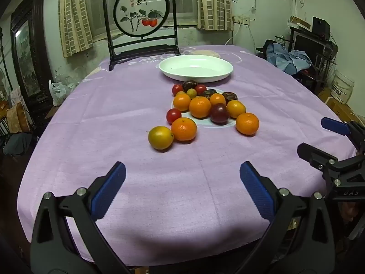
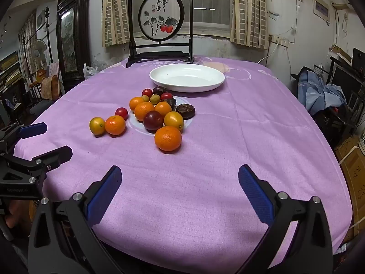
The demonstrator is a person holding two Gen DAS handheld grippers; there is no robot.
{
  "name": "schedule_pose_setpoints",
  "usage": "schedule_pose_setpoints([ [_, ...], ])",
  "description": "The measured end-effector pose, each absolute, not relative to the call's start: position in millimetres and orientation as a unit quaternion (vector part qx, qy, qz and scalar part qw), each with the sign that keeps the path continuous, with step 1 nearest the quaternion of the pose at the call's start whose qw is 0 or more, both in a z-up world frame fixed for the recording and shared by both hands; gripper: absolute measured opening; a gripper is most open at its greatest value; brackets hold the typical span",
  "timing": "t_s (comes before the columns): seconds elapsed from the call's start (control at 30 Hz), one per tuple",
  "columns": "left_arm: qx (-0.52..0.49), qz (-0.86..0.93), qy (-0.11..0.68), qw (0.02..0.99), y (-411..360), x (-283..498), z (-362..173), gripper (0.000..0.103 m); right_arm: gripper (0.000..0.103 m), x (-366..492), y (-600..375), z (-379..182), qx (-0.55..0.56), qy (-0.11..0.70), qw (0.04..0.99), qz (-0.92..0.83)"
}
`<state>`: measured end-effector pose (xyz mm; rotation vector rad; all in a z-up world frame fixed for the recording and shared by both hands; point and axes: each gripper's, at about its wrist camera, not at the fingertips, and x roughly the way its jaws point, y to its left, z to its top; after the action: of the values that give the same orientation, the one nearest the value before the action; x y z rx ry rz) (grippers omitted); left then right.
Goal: Organize fruits
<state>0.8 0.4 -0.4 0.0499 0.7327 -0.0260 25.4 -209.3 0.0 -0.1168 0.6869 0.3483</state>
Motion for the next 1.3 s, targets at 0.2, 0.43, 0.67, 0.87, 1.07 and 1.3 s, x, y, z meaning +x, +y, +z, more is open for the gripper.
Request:
schedule_pose_setpoints([
  [0.2,0.038,-0.012,0.353,0.935,-5.6,2.5,-2.3,0.101,0.102,25.4,-209.8,-0.4,-0.058,0.336,0.925,0.171],
  [0.43,0.034,-0.014,0.348,0.937,-3.4,-1.2,-2.2,0.101,0.102,26.8,-208.2,-5.1,-0.059,0.336,0.924,0.172],
  [0.67,0.03,-0.007,0.35,0.936,0.3,-1.1,-0.3,0.101,0.102,23.6,-207.4,-2.2,-0.06,0.338,0.923,0.174],
  [0.87,0.031,-0.006,0.351,0.936,0.2,-0.5,-2.6,0.101,0.102,24.8,-207.1,-2.4,-0.06,0.339,0.923,0.174],
  [1.07,0.03,-0.005,0.354,0.935,-0.6,0.2,-5.6,0.101,0.102,25.6,-207.0,-3.3,-0.058,0.341,0.922,0.176],
  [1.3,0.031,-0.005,0.354,0.935,-0.4,0.6,-6.0,0.101,0.102,25.3,-206.7,-3.0,-0.057,0.342,0.921,0.178],
])
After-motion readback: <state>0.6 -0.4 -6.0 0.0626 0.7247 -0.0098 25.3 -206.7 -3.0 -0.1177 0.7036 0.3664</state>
